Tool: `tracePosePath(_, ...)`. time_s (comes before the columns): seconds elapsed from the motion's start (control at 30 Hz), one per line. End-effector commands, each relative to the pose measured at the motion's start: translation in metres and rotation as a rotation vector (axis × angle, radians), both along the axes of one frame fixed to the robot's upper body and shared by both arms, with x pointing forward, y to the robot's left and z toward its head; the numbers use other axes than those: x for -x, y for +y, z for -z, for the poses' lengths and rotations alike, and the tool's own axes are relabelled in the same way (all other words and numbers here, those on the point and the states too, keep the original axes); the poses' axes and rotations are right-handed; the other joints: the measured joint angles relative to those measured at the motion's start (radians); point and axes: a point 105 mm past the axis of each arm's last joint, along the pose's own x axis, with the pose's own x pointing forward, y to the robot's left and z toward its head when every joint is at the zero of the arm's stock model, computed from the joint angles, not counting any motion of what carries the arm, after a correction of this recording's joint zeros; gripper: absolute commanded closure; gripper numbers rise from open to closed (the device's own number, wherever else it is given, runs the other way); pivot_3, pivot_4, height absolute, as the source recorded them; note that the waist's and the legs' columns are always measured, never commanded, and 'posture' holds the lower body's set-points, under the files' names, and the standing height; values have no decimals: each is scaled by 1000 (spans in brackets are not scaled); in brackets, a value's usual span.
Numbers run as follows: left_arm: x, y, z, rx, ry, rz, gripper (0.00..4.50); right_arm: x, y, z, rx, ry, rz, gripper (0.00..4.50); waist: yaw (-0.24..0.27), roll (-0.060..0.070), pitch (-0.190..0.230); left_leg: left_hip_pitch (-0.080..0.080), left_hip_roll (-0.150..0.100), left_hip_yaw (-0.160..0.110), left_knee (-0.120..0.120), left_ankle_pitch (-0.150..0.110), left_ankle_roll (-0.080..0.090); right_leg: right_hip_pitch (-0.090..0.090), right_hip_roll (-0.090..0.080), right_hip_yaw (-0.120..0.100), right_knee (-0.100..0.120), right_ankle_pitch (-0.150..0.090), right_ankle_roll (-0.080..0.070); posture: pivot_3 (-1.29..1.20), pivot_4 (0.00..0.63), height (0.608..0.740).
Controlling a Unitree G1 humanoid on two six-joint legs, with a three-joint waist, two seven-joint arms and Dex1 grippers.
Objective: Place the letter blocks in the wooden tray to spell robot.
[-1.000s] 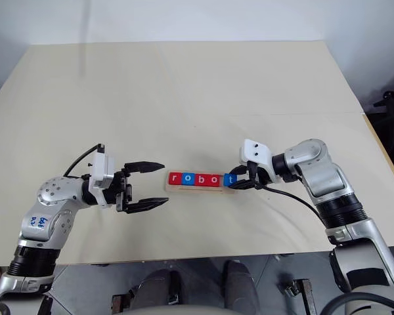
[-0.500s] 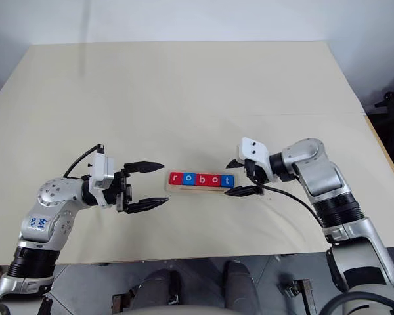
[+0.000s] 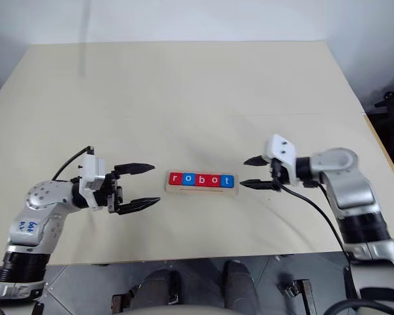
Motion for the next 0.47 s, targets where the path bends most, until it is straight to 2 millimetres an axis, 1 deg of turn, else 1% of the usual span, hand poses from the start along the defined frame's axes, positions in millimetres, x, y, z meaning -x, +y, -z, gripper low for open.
tracePosePath(0.03,-1,16,-7,2,-27,-47,0,25,-7,-21,-115,-110,-94,43,6,0,0,0,0,0,0,0,0,0,0,0,0,0,0,0,150,740)
tracePosePath(0.1,-5,19,-9,3,-37,-61,0,33,-11,-20,-136,-91,-112,43,12,0,0,1,0,0,0,0,0,1,0,0,0,0,0,0,150,740)
tracePosePath(0.17,-11,21,-11,3,-55,-82,0,36,-13,-19,-144,-85,-99,43,14,0,0,1,0,0,1,0,0,1,0,0,1,0,-1,0,150,740)
tracePosePath(0.47,-19,17,-12,-18,-110,-95,0,40,-19,-13,-151,-85,-40,43,20,0,0,1,0,0,1,0,0,1,0,0,0,1,-1,0,150,740)
